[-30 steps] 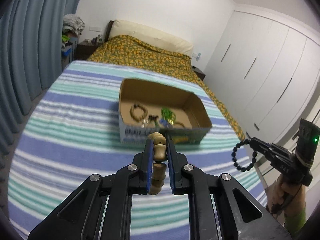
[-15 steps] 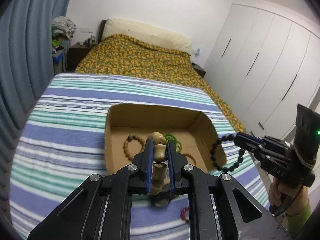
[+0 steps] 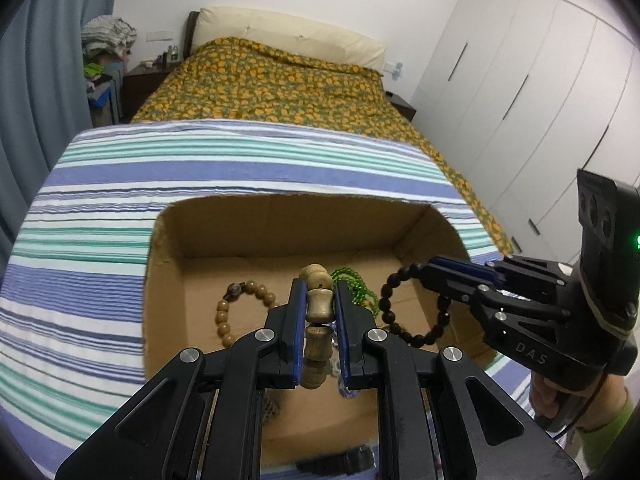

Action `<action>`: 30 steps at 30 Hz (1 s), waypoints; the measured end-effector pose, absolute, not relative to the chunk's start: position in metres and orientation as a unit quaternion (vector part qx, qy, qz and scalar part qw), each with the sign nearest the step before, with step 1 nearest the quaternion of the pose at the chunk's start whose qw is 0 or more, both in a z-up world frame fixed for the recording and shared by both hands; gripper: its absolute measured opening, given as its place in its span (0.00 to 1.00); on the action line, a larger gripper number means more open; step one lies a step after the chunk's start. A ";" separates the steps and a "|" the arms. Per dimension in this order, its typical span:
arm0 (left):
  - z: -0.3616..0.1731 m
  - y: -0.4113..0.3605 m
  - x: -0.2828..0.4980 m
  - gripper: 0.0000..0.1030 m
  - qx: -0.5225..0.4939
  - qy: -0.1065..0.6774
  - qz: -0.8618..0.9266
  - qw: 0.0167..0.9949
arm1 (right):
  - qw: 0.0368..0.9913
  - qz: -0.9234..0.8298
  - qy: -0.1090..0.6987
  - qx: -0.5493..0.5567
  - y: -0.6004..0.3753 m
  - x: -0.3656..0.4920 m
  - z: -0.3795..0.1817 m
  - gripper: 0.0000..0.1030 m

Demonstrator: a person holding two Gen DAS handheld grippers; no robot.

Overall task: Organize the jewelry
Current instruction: 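Carry both bracelets over the box and open both tools inside, then withdraw both open tools toward the red bracelet and black watch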

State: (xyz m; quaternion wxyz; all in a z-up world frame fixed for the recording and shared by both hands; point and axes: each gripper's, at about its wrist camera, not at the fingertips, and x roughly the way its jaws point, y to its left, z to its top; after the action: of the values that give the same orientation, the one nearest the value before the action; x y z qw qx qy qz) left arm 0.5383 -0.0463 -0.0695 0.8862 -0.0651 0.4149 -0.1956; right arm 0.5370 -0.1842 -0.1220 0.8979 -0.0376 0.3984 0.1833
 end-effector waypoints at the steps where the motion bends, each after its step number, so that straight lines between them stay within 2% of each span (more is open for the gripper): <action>1: -0.072 -0.048 0.541 0.13 -0.063 0.416 -0.192 0.886 | 0.896 0.185 0.402 -0.035 -0.184 0.542 -0.125 0.12; 2: -0.074 -0.050 0.542 0.14 -0.060 0.418 -0.186 0.887 | 0.896 0.183 0.404 -0.031 -0.186 0.546 -0.127 0.12; 3: -0.076 -0.051 0.544 0.24 -0.057 0.421 -0.179 0.888 | 0.897 0.181 0.401 -0.026 -0.189 0.549 -0.127 0.14; 4: -0.078 -0.050 0.544 0.35 -0.055 0.424 -0.172 0.888 | 0.901 0.174 0.397 -0.020 -0.193 0.552 -0.127 0.25; 5: -0.078 -0.049 0.544 0.62 -0.055 0.423 -0.166 0.889 | 0.904 0.165 0.395 -0.017 -0.195 0.550 -0.126 0.44; 6: -0.077 -0.047 0.541 0.81 -0.055 0.419 -0.160 0.892 | 0.908 0.151 0.390 -0.010 -0.200 0.548 -0.124 0.55; 7: -0.075 -0.044 0.536 0.86 -0.053 0.411 -0.151 0.897 | 0.912 0.144 0.384 -0.004 -0.204 0.545 -0.121 0.64; 8: -0.073 -0.042 0.530 0.89 -0.050 0.406 -0.145 0.901 | 0.916 0.137 0.376 0.005 -0.209 0.539 -0.118 0.64; 16: -0.065 -0.017 0.465 0.93 -0.023 0.411 -0.138 0.901 | 0.924 0.102 0.369 -0.015 -0.226 0.464 -0.109 0.65; 20: -0.060 0.004 0.414 0.94 -0.006 0.414 -0.131 0.901 | 0.923 0.083 0.373 -0.032 -0.229 0.405 -0.114 0.71; 26: -0.052 0.032 0.342 0.98 -0.008 0.410 -0.119 0.904 | 0.915 0.064 0.396 -0.028 -0.224 0.323 -0.139 0.73; 30: -0.078 0.030 0.307 0.99 -0.025 0.419 -0.118 0.900 | 0.908 0.051 0.416 -0.015 -0.221 0.282 -0.175 0.73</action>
State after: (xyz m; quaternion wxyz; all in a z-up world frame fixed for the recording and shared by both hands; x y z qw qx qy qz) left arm 0.3075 0.0296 -0.0778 0.9000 -0.0246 0.4189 -0.1180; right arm 0.2824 -0.2210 -0.1745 0.9077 -0.0152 0.4164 0.0507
